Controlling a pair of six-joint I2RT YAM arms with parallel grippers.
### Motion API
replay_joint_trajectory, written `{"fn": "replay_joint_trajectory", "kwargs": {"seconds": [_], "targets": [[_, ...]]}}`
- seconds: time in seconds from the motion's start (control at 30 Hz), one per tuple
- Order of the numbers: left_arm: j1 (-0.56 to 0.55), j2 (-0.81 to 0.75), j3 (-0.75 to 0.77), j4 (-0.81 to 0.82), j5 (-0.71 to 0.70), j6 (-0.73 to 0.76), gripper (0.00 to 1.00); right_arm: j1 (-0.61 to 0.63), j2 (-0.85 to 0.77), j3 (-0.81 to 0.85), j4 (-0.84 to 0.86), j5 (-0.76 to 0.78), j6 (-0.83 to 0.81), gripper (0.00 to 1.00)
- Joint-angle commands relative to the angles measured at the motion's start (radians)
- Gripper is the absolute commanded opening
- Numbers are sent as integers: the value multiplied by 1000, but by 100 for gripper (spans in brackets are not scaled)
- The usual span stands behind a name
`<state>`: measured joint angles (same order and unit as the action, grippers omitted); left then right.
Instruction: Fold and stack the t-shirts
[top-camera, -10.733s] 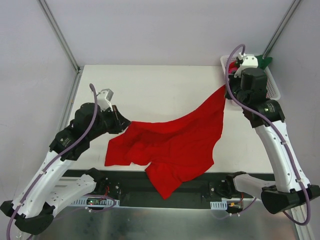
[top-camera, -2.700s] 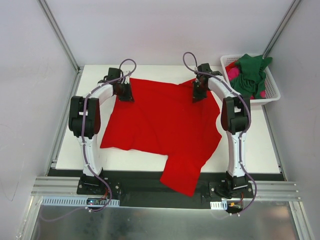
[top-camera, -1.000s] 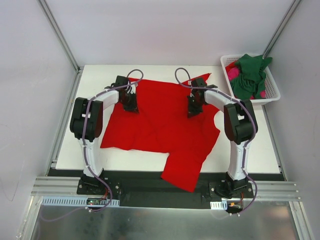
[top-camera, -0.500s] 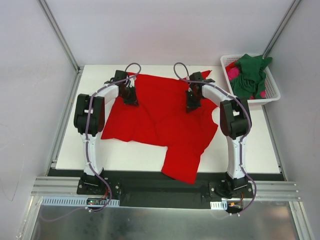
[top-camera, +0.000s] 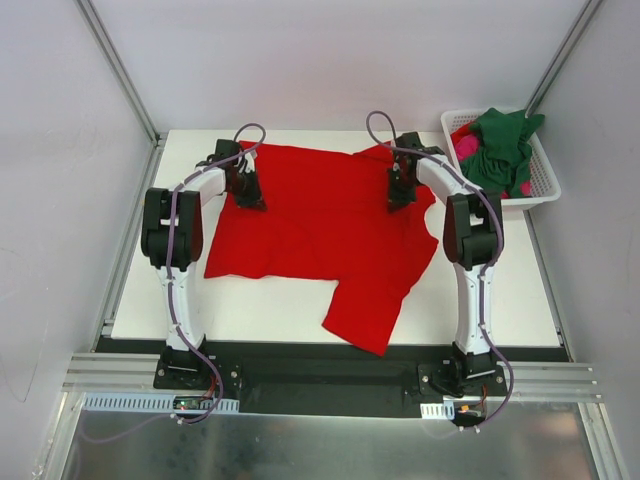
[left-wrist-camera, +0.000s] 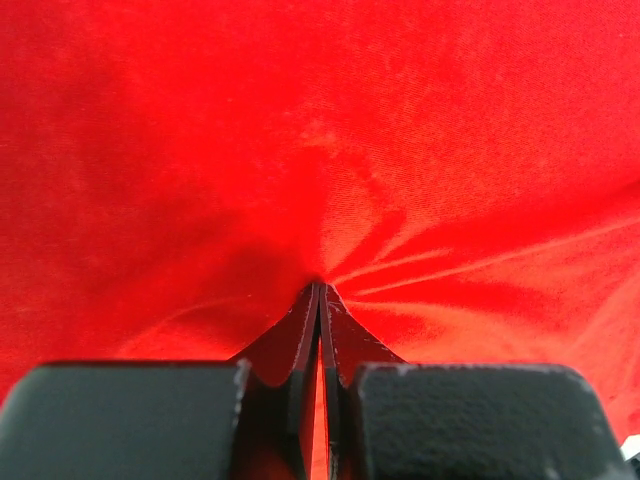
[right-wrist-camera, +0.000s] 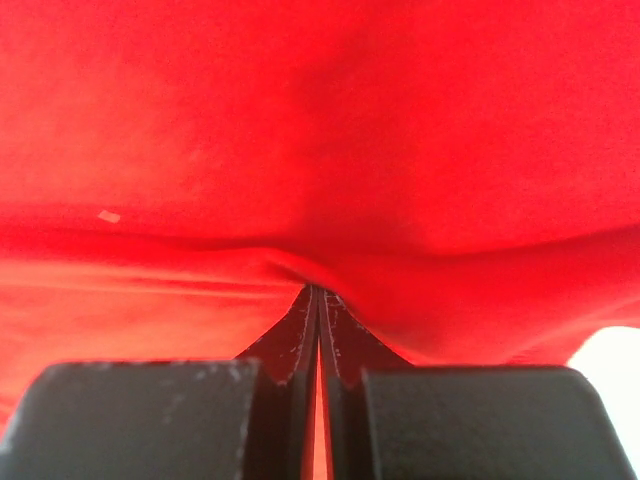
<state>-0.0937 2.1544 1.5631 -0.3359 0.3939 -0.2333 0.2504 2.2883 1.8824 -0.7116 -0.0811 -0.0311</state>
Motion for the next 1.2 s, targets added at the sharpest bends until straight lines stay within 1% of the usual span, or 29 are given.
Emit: {"fn": "replay_joint_trajectory", "kwargs": {"seconds": [0.0, 0.2, 0.3, 0.33, 0.37, 0.47, 0.5, 0.6, 0.63, 0.67, 0.73, 0.77, 0.83, 0.87, 0.9, 0.93, 0.97, 1.0, 1.03, 1.07, 1.1, 1.17], "targets": [[22, -11, 0, -48, -23, 3, 0, -31, 31, 73, -49, 50, -33, 2], [22, -4, 8, -52, -23, 3, 0, -51, 72, 149, -69, 37, -56, 1], [22, -5, 11, -52, -13, 6, 0, -59, 77, 156, -72, 24, -59, 2], [22, -13, 9, -51, 5, 11, 0, -60, 53, 146, -66, 18, -59, 1], [20, -19, 5, -49, 6, 18, 0, -59, 28, 89, -51, 0, -59, 1], [20, -74, -26, -22, -1, 35, 0, -54, -105, -31, 104, -2, -58, 1], [20, -94, -34, -12, 0, 37, 0, -53, -134, -84, 124, 6, -58, 2], [20, -181, -67, 27, 6, 43, 0, -40, -249, -135, 153, 23, -70, 2], [20, -233, -77, 37, 8, 40, 0, -37, -278, -147, 158, 29, -72, 1], [19, -263, -98, 60, 14, 38, 2, -33, -344, -166, 175, 37, -76, 2], [18, -354, -129, 83, 22, 31, 7, -17, -407, -221, 187, 46, -78, 4], [18, -387, -164, 89, 23, 28, 19, -13, -473, -238, 192, 55, -79, 12], [18, -480, -204, 104, 22, 23, 24, -2, -533, -294, 187, 63, -70, 23], [18, -508, -250, 106, 22, 23, 29, 0, -559, -314, 178, 64, -61, 33], [18, -533, -273, 107, 19, 19, 35, 3, -614, -339, 172, 60, -41, 36], [20, -582, -299, 106, 17, 2, 38, 4, -637, -389, 167, 55, -29, 40], [20, -606, -354, 106, 14, -7, 39, 6, -662, -426, 159, 50, -14, 47], [20, -651, -383, 106, 14, -17, 48, 10, -720, -462, 162, 43, 14, 53], [20, -672, -412, 106, 11, -40, 55, 15, -748, -544, 167, 35, 25, 59], [22, -692, -475, 106, 8, -56, 62, 23, -783, -586, 176, 38, 28, 74], [23, -732, -506, 107, 22, -75, 76, 36, -844, -624, 184, 38, 60, 81], [29, -771, -595, 117, 40, -133, 91, 53, -912, -753, 204, 14, 100, 97]]}}
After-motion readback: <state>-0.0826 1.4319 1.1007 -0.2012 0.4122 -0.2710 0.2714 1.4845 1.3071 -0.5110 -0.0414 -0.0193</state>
